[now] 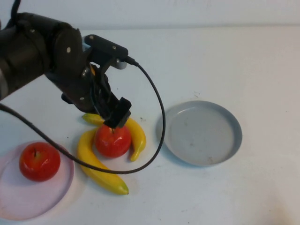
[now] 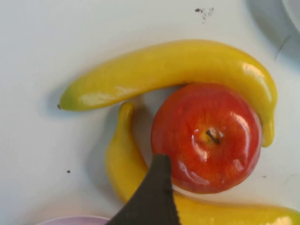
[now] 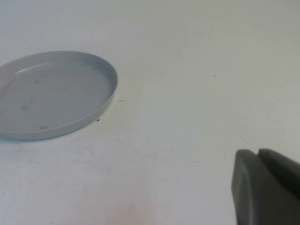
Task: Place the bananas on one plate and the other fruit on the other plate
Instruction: Put one type of fruit in the left plate
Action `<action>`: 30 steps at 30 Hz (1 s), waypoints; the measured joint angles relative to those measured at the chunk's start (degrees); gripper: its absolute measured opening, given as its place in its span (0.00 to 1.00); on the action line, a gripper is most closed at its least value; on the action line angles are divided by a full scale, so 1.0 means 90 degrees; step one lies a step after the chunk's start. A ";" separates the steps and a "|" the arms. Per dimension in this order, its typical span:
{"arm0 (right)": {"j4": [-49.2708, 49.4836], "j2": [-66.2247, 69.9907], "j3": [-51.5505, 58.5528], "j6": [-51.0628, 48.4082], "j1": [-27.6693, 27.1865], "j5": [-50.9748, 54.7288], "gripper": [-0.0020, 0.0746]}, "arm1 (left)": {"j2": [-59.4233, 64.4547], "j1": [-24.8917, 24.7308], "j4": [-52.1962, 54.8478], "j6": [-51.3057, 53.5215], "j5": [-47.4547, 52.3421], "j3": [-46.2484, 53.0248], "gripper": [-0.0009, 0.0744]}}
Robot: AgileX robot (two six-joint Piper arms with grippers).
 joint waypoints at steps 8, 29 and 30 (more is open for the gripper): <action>0.0000 0.0000 0.0000 0.0000 0.0000 0.0000 0.00 | 0.0945 0.0000 -0.0026 0.0301 0.0473 -0.0300 0.90; 0.0000 0.0000 0.0000 0.0000 0.0000 0.0000 0.00 | 0.1459 0.0000 0.0249 0.0448 0.0167 -0.0313 0.78; 0.0000 0.0000 0.0000 0.0000 0.0000 0.0000 0.00 | 0.1459 0.0000 0.0249 0.0448 0.0169 -0.0313 0.76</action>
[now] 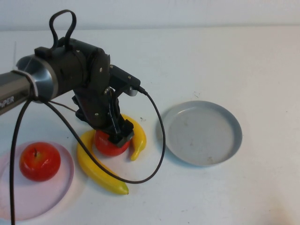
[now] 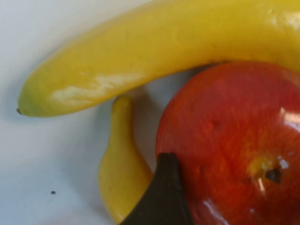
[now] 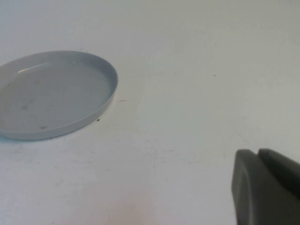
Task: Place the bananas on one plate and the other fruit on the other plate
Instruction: Put one type of fruit in the left plate
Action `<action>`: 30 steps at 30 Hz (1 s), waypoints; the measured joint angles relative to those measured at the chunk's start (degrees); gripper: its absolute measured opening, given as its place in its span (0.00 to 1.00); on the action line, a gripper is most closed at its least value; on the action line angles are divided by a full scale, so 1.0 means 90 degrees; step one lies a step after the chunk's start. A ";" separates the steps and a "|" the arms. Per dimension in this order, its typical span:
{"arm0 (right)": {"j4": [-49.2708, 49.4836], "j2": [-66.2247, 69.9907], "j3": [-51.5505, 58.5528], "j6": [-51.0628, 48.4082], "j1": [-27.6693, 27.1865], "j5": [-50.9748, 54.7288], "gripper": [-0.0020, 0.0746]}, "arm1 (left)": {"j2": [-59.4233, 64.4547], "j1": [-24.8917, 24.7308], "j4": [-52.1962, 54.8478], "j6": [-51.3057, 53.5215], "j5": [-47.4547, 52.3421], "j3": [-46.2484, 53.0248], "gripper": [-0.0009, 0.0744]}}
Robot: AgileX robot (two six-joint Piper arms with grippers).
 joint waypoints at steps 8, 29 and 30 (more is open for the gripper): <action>0.0000 0.0000 0.0000 0.0000 0.0000 0.0000 0.00 | -0.0042 0.0000 -0.0093 0.0000 0.0165 -0.0045 0.76; -0.0041 0.0000 0.0000 -0.0453 0.0000 0.0079 0.00 | -0.1265 0.0000 0.0206 -0.0648 0.1524 -0.0637 0.76; -0.0041 0.0000 0.0000 -0.0453 0.0000 0.0079 0.00 | -0.1338 0.0000 0.0222 -0.0706 0.1529 -0.0637 0.76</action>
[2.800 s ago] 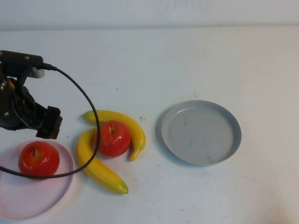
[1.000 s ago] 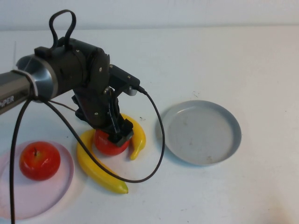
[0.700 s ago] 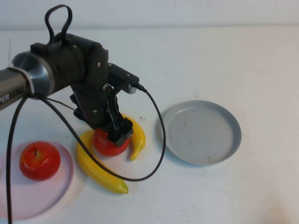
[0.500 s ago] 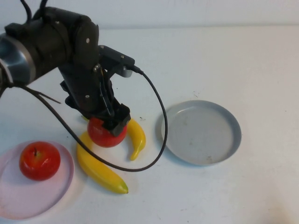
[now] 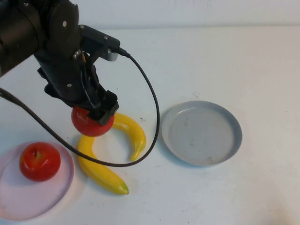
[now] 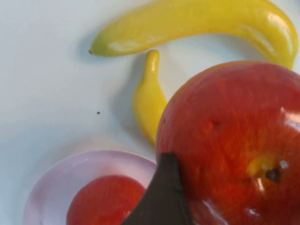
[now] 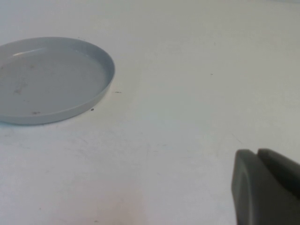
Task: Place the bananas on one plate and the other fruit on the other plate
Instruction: Put one type of fruit in the left plate
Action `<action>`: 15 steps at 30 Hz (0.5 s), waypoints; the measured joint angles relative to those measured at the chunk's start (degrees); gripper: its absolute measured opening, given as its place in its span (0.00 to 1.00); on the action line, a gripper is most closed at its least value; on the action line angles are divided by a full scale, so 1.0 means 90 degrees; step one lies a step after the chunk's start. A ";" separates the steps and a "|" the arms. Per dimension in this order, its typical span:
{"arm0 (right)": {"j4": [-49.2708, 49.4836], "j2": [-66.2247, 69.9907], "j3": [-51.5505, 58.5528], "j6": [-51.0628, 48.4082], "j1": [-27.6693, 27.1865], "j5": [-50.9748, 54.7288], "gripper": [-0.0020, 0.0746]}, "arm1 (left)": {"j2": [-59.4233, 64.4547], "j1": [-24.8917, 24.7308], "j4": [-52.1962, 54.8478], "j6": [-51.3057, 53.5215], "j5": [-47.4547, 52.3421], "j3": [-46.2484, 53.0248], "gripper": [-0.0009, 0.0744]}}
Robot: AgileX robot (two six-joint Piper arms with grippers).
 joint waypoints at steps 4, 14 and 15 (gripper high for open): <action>-0.0011 0.0000 0.0000 0.0000 0.0000 0.0000 0.00 | -0.0569 0.0057 -0.0004 -0.0165 0.0000 0.0409 0.76; -0.0011 0.0000 0.0000 0.0000 0.0000 0.0000 0.00 | -0.3212 0.0751 0.0050 -0.0937 0.0040 0.3138 0.76; -0.0011 0.0000 0.0000 0.0000 0.0000 0.0000 0.00 | -0.3423 0.0874 0.0050 -0.0978 0.0053 0.3342 0.76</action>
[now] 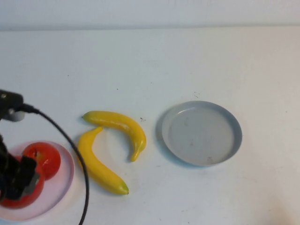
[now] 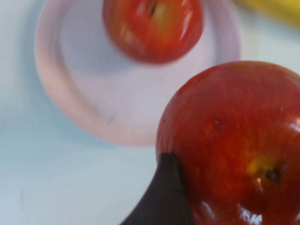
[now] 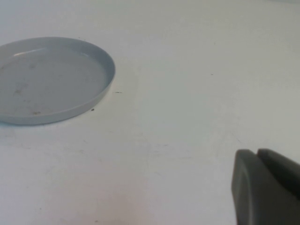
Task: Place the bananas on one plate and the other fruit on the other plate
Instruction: Put one type of fruit in the left plate
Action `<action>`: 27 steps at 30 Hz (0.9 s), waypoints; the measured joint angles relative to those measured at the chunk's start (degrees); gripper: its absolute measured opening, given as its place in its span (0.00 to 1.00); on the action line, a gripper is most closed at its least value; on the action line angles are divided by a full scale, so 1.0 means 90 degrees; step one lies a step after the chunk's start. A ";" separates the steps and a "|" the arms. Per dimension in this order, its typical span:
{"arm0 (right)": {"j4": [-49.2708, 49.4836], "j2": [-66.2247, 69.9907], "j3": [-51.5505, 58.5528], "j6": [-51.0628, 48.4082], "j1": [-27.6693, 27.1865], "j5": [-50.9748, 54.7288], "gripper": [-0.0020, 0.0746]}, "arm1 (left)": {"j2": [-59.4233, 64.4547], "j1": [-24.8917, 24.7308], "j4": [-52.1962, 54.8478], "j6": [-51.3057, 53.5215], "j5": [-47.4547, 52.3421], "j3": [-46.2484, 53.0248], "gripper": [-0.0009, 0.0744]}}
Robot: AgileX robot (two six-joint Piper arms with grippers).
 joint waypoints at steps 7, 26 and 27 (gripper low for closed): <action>0.0000 0.0000 0.0000 0.0000 0.0000 0.0000 0.00 | -0.0368 0.0935 0.0154 0.0041 -0.0487 0.1563 0.76; 0.0000 0.0000 0.0000 0.0000 0.0000 0.0000 0.00 | 0.0308 0.1168 0.0240 0.0488 -0.2547 0.2092 0.82; 0.0000 0.0000 0.0000 0.0000 0.0000 0.0000 0.00 | 0.0308 0.1168 0.0240 0.0488 -0.2547 0.2095 0.86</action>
